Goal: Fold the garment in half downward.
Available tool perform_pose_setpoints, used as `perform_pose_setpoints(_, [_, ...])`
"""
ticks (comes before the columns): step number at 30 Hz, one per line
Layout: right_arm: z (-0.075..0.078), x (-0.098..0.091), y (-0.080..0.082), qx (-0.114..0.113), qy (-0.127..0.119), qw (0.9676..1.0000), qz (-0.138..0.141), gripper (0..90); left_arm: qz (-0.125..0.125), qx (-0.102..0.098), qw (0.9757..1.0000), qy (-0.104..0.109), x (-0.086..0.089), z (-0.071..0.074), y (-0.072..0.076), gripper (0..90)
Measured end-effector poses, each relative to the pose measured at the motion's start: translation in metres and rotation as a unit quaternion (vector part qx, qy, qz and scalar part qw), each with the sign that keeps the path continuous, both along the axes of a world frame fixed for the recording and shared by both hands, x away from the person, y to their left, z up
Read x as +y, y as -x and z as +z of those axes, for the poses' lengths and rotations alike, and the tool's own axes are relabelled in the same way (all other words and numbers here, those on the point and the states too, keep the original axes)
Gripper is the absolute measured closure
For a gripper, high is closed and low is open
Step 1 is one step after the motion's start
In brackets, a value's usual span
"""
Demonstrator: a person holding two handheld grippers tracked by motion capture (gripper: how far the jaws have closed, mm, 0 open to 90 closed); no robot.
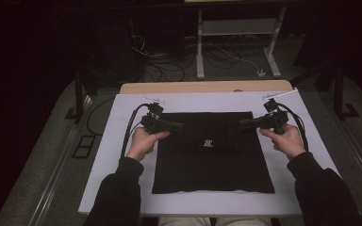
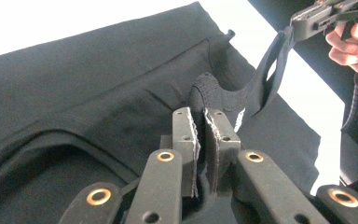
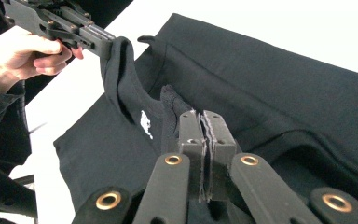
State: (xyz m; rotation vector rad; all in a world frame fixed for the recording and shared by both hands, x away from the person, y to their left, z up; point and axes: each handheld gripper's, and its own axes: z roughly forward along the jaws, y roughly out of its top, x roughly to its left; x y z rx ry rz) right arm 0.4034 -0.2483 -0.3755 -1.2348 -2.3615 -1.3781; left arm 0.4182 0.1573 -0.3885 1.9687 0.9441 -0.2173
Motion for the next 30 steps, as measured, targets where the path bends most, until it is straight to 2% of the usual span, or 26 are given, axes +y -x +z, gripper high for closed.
perform_pose_setpoints(5, [-0.002, -0.005, 0.011, 0.003, -0.012, 0.9999, 0.001, 86.6, 0.001, -0.002, 0.9999, 0.010, 0.003, 0.003, 0.010, 82.2])
perform_pose_setpoints(10, [-0.006, -0.008, 0.022, 0.010, -0.018, 0.9998, 0.003, 86.5, -0.005, -0.005, 0.9999, 0.009, 0.003, 0.001, 0.019, 82.2])
perform_pose_setpoints(18, [-0.016, -0.011, 0.035, 0.016, -0.019, 0.9997, 0.006, 86.6, -0.015, 0.003, 0.9999, 0.006, 0.003, -0.010, 0.030, 82.2])
perform_pose_setpoints(24, [-0.023, -0.013, 0.041, 0.024, -0.021, 0.9995, 0.008, 86.6, -0.014, 0.016, 0.9997, 0.013, 0.007, -0.019, 0.037, 82.1])
perform_pose_setpoints(30, [-0.029, -0.012, 0.048, 0.034, -0.018, 0.9992, 0.013, 86.5, -0.019, 0.016, 0.9996, 0.012, 0.008, -0.023, 0.045, 82.1])
